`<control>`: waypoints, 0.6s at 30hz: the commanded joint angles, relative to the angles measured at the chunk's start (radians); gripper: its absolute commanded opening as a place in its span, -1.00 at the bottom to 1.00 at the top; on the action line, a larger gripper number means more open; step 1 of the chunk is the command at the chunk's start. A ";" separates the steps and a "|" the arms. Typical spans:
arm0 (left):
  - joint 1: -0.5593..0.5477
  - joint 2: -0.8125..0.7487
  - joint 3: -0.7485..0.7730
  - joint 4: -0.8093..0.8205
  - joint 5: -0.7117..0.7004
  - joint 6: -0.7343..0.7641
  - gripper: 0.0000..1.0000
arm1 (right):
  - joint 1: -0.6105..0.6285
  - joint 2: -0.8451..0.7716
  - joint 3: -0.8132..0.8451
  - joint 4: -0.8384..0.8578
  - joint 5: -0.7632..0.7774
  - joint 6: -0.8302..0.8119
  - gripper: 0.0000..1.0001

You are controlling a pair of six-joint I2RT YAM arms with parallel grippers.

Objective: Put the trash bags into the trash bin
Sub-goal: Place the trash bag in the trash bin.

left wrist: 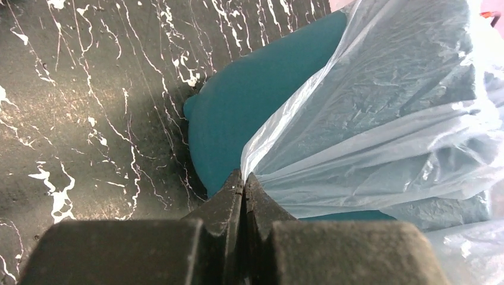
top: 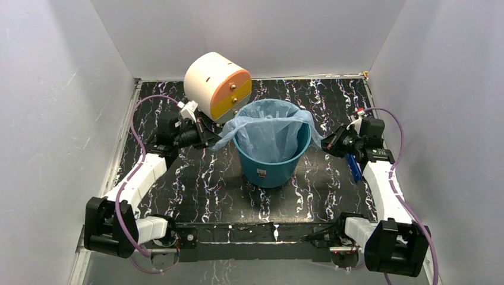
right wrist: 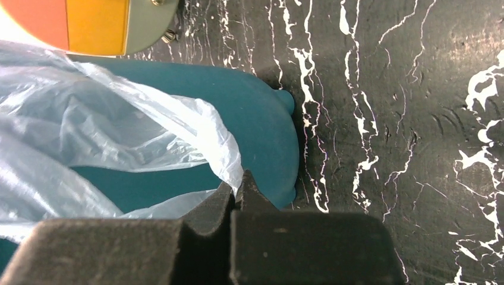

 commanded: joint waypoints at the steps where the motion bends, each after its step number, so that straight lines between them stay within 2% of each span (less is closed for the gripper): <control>1: 0.006 0.030 -0.046 0.097 0.023 -0.018 -1.00 | -0.002 0.024 -0.029 0.026 0.010 -0.023 -1.00; 4: 0.005 0.055 -0.068 0.127 0.018 -0.028 -0.99 | -0.003 0.047 -0.046 0.027 0.006 -0.028 -1.00; 9: 0.005 0.099 -0.074 0.152 0.004 -0.041 -0.83 | -0.003 0.052 -0.044 0.021 0.019 -0.031 -0.97; 13: 0.005 0.123 -0.045 0.137 -0.017 -0.029 -0.82 | -0.003 0.030 0.004 -0.002 0.085 -0.039 -0.75; 16: 0.005 0.137 -0.001 0.064 -0.050 0.021 -0.64 | -0.003 -0.003 0.059 -0.051 0.173 -0.053 -0.35; 18: 0.005 0.135 0.028 0.013 -0.075 0.053 -0.62 | -0.002 -0.034 0.094 -0.070 0.238 -0.074 -0.15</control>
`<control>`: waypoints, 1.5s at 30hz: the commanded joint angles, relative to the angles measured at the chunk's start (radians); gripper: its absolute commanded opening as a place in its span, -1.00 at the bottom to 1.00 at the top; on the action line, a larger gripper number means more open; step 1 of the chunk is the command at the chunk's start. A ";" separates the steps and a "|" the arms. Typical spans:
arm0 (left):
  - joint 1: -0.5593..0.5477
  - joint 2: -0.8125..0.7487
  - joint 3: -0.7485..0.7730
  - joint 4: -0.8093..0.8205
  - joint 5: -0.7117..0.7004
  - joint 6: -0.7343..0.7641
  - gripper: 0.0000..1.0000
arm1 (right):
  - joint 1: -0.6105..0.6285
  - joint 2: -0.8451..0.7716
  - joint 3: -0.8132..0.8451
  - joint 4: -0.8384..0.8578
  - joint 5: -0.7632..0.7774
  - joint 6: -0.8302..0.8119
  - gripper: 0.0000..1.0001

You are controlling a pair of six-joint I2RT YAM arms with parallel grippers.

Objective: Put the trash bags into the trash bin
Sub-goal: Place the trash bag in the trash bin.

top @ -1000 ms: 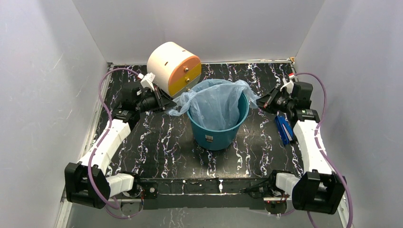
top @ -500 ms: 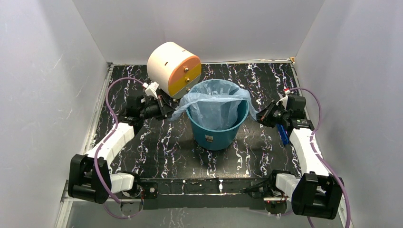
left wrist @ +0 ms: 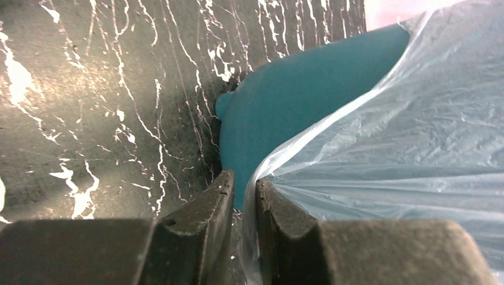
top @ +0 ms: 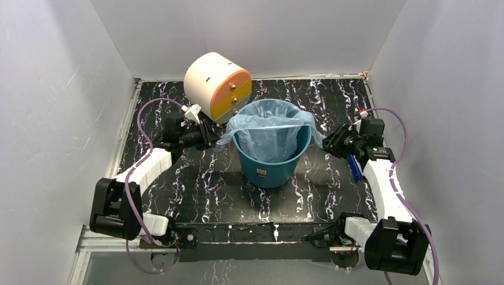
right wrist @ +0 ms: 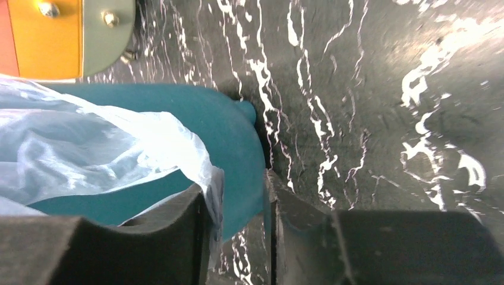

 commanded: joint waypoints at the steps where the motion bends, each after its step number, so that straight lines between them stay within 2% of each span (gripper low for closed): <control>1: 0.005 -0.012 0.082 -0.107 -0.069 0.088 -0.59 | -0.003 -0.092 0.126 -0.040 0.172 -0.065 -0.07; 3: 0.005 -0.031 0.092 -0.141 -0.111 0.110 -0.56 | -0.003 -0.124 0.167 -0.062 0.238 -0.110 0.05; 6: 0.005 -0.060 0.090 -0.146 -0.151 0.116 -0.39 | -0.003 -0.174 0.210 -0.062 0.302 -0.192 0.17; 12: 0.005 -0.072 0.096 -0.173 -0.140 0.122 -0.28 | -0.003 -0.213 0.320 -0.089 0.363 -0.289 0.26; 14: 0.005 -0.084 0.103 -0.200 -0.168 0.126 -0.07 | -0.002 -0.216 0.359 -0.096 0.354 -0.313 0.28; 16: 0.005 -0.118 0.098 -0.215 -0.232 0.122 0.10 | -0.002 -0.226 0.387 -0.076 0.248 -0.381 0.29; 18: 0.006 -0.154 0.093 -0.221 -0.273 0.118 0.28 | -0.001 -0.231 0.390 -0.030 0.034 -0.452 0.25; 20: 0.007 -0.176 0.099 -0.241 -0.297 0.118 0.34 | 0.002 -0.216 0.371 0.024 -0.195 -0.446 0.05; 23: 0.006 -0.209 0.111 -0.283 -0.343 0.119 0.36 | 0.007 -0.200 0.310 0.157 -0.433 -0.389 0.01; 28: 0.006 -0.280 0.105 -0.355 -0.459 0.129 0.49 | 0.032 -0.225 0.315 0.141 -0.465 -0.533 0.05; 32: 0.007 -0.303 0.097 -0.361 -0.411 0.130 0.50 | 0.082 -0.200 0.325 0.127 -0.516 -0.650 0.02; 36: 0.007 -0.353 0.078 -0.363 -0.430 0.143 0.50 | 0.211 -0.197 0.336 0.171 -0.441 -0.738 0.03; 40: 0.007 -0.380 0.073 -0.370 -0.422 0.162 0.50 | 0.390 -0.142 0.385 0.129 -0.318 -0.859 0.01; 45: 0.006 -0.400 0.070 -0.358 -0.350 0.186 0.50 | 0.672 -0.101 0.406 0.114 0.014 -1.040 0.00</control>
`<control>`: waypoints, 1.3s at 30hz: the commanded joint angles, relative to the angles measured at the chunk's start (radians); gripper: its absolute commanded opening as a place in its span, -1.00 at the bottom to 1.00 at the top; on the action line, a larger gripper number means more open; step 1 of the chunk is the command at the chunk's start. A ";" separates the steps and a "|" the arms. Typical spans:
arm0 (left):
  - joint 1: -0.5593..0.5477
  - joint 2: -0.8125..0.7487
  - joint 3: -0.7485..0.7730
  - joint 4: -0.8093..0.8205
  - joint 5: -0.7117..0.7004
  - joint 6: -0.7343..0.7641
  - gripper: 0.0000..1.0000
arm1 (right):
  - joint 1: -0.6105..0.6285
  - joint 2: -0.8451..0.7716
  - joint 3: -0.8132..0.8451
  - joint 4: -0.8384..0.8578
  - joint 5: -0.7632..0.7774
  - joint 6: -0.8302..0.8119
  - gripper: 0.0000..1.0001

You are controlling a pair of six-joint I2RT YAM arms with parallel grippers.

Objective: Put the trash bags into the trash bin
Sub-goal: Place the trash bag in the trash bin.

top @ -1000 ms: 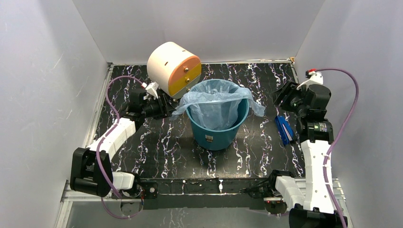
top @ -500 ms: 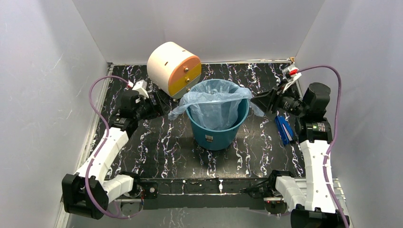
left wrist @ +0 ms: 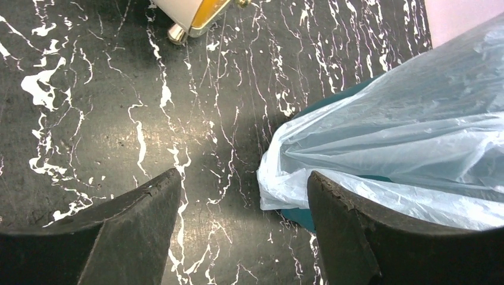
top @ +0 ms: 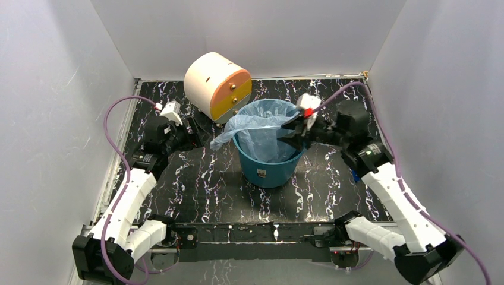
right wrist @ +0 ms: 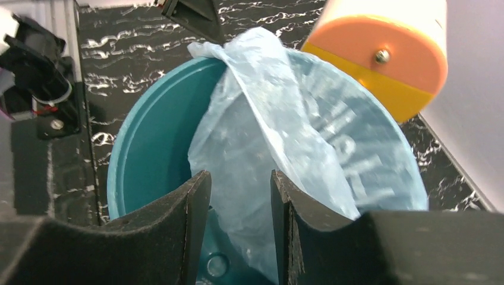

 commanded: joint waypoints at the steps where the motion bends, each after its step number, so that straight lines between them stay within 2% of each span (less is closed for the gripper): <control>1: 0.006 -0.036 -0.005 0.012 0.090 0.050 0.50 | 0.215 0.024 0.052 0.014 0.340 -0.243 -0.01; 5: 0.006 -0.047 -0.003 0.032 0.189 0.084 0.50 | 0.328 0.057 0.034 0.008 0.491 -0.404 -0.04; 9: 0.005 -0.073 -0.005 0.044 0.226 0.109 0.50 | 0.341 0.035 -0.019 0.086 0.497 -0.508 -0.06; 12: 0.006 -0.090 -0.002 0.048 0.248 0.134 0.50 | 0.342 0.020 -0.042 0.138 0.515 -0.534 -0.08; 17: 0.005 -0.094 0.011 0.052 0.302 0.153 0.50 | 0.341 0.054 -0.037 0.096 0.513 -0.546 -0.09; 24: 0.005 -0.094 0.022 0.046 0.326 0.161 0.50 | 0.341 0.086 -0.052 0.162 0.555 -0.468 -0.15; 25: 0.006 -0.094 0.021 0.046 0.325 0.161 0.50 | 0.342 0.084 -0.058 0.195 0.578 -0.416 -0.09; 27: 0.005 -0.094 0.024 0.043 0.315 0.160 0.50 | 0.342 0.077 -0.064 0.238 0.595 -0.352 0.20; 29: 0.005 -0.095 0.028 0.038 0.305 0.162 0.50 | 0.341 0.065 -0.077 0.274 0.612 -0.295 0.34; 33: 0.005 -0.097 0.039 0.031 0.280 0.166 0.50 | 0.341 0.066 -0.057 0.286 0.623 -0.214 0.93; 39: 0.005 -0.092 0.028 0.028 0.216 0.161 0.50 | 0.341 0.090 0.007 0.250 0.553 -0.021 0.97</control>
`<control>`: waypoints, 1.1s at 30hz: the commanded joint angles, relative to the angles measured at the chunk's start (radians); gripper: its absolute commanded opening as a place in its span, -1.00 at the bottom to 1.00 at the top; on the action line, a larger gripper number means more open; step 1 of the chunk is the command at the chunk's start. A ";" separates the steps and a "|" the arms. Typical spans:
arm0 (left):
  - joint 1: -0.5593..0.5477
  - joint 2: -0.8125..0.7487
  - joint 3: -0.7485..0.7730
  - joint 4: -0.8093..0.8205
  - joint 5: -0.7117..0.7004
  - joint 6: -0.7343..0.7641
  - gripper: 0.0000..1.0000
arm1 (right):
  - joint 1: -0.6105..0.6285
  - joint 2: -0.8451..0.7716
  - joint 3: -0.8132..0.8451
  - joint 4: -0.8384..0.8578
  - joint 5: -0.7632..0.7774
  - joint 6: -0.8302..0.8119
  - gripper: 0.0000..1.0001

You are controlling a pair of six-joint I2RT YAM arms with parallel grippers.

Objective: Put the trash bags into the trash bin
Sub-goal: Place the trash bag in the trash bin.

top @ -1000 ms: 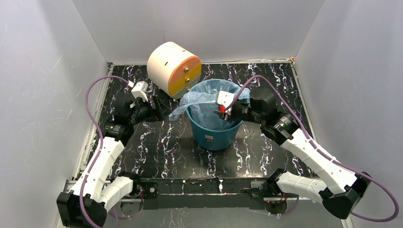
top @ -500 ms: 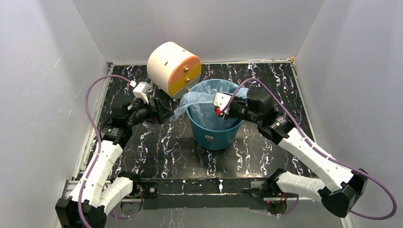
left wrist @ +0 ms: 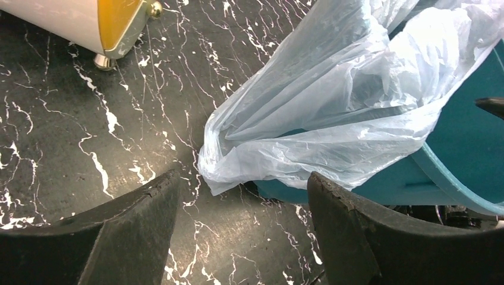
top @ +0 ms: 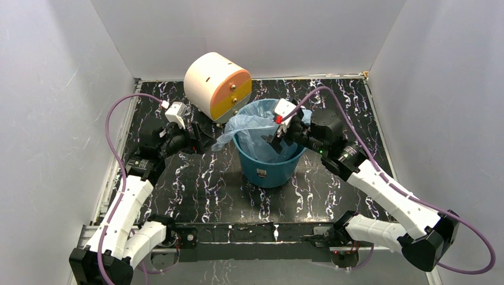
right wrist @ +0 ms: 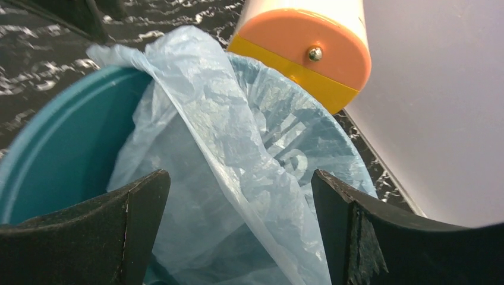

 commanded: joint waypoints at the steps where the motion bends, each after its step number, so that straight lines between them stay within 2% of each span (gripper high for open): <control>1: 0.005 -0.013 0.024 0.008 -0.047 0.007 0.50 | 0.004 0.023 0.107 0.025 -0.027 0.199 0.97; 4: 0.005 -0.011 0.024 0.004 -0.055 0.003 0.50 | 0.004 0.052 0.179 -0.064 -0.035 0.275 0.97; 10: 0.005 -0.007 0.028 0.002 -0.073 -0.006 0.50 | 0.003 -0.005 0.158 -0.013 -0.036 0.464 0.97; 12: 0.005 -0.005 0.026 0.009 -0.070 -0.015 0.50 | 0.003 -0.013 0.156 -0.019 -0.049 0.438 0.97; 15: 0.005 -0.005 0.026 0.013 -0.064 -0.021 0.50 | 0.003 0.023 0.204 -0.088 0.107 0.452 0.97; 17: 0.005 -0.008 0.027 0.013 -0.060 -0.021 0.50 | 0.003 0.025 0.195 -0.115 0.112 0.364 0.97; 23: 0.006 -0.017 0.036 0.013 -0.025 -0.001 0.50 | 0.004 -0.039 0.096 -0.053 0.035 0.152 0.93; 27: 0.006 -0.027 0.041 0.019 -0.011 0.010 0.50 | 0.004 -0.032 0.082 -0.044 -0.006 0.048 0.77; 29: 0.006 -0.029 0.045 0.024 0.000 0.011 0.50 | 0.005 -0.013 0.089 -0.059 -0.005 0.016 0.62; 33: 0.006 -0.034 0.052 0.028 0.064 0.026 0.50 | 0.005 0.025 0.116 -0.087 0.002 -0.034 0.47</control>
